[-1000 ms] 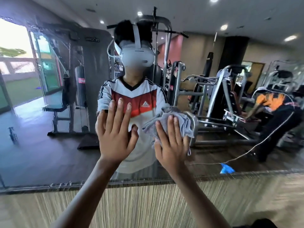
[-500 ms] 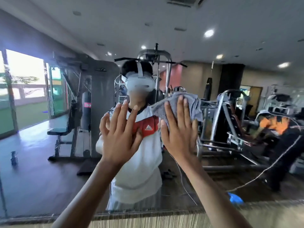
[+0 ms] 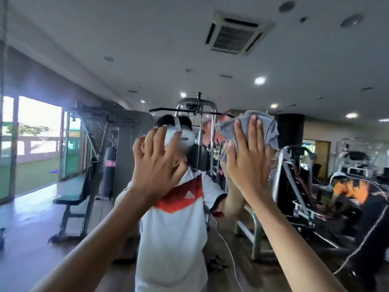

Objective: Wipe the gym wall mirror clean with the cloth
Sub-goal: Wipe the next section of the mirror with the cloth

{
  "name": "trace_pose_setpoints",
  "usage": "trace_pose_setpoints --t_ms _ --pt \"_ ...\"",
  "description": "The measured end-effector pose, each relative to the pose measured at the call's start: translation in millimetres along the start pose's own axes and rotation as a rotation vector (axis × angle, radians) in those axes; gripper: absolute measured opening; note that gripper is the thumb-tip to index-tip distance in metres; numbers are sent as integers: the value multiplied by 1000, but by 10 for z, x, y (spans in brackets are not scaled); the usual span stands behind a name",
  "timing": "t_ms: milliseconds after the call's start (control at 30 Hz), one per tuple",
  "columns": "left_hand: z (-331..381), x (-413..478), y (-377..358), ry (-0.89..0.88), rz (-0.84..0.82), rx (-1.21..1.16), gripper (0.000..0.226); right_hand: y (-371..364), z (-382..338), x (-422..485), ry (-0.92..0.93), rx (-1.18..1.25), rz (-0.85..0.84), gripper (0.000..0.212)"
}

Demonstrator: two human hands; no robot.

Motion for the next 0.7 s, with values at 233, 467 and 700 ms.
trace_pose_setpoints --t_ms 233,467,700 --pt "-176 354 100 -44 14 2 62 -49 -347 -395 626 -60 -56 58" --pt "-266 850 237 -99 23 8 62 100 534 640 158 7 16 54" --pt "-180 1436 358 -86 67 -14 65 64 -279 1243 511 -102 8 58"
Point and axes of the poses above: each hand's wrist, its own x-axis towards the middle knuckle, its own y-axis out of the back of the hand, z = x × y, the point moved 7 cm from there along x, towards the middle knuckle, and after that the axes turned 11 degrees about y, right-handed, at the moved point
